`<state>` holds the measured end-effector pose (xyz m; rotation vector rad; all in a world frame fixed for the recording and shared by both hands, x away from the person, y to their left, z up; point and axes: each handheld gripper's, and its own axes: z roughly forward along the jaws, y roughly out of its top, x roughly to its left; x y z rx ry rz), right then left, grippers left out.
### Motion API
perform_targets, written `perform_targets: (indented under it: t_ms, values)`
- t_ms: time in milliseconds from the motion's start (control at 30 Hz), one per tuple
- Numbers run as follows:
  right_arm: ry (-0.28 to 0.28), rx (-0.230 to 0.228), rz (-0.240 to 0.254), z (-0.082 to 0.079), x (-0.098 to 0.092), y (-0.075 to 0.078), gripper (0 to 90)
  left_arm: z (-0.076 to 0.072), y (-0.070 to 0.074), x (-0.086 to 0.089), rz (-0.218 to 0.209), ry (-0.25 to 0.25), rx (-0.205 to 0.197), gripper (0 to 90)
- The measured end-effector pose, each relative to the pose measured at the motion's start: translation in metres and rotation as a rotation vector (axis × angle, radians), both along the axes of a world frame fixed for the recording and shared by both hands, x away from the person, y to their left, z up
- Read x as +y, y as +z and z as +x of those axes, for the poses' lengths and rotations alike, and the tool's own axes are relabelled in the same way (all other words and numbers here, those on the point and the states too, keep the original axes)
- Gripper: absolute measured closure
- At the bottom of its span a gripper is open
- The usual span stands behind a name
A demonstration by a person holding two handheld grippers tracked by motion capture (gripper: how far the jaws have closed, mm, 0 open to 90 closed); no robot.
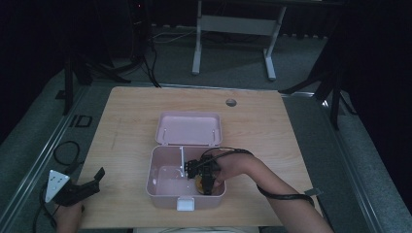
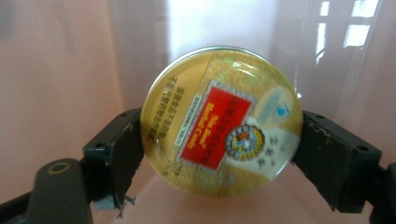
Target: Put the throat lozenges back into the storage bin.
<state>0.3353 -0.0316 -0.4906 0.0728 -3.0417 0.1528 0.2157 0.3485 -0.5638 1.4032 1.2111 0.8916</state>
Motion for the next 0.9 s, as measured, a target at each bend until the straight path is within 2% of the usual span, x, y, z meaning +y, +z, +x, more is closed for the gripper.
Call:
perform_targets:
  t_ms: [67,200,333,567,700,733,800,900]
  values:
    - [-0.012,0.016,0.005,0.001,0.0,0.002,16.8,0.0,0.0,0.0,0.0,0.0,-0.001,2.0]
    - [-0.01,0.002,0.012,0.001,0.0,0.006,16.8,0.0,0.0,0.0,0.0,-0.001,0.0,2.0]
    - [-0.013,-0.01,0.034,0.001,-0.003,0.017,16.8,0.0,0.0,0.0,-0.001,0.0,0.001,2.0]
    - [-0.011,-0.019,0.087,-0.001,-0.009,0.044,16.8,0.0,0.0,0.0,0.001,0.001,-0.001,2.0]
    - [-0.011,-0.021,0.133,-0.002,-0.015,0.061,16.8,0.0,0.0,0.0,0.0,0.001,0.001,2.0]
    - [-0.009,-0.024,0.159,-0.003,-0.02,0.071,16.8,0.0,0.0,0.0,0.0,0.001,0.001,2.0]
    - [-0.011,-0.022,0.17,-0.002,-0.021,0.075,16.6,0.0,0.0,0.0,0.002,0.003,0.0,2.0]
    - [-0.016,-0.019,0.204,-0.001,-0.032,0.088,11.8,0.0,0.0,0.0,0.0,0.003,0.0,2.0]
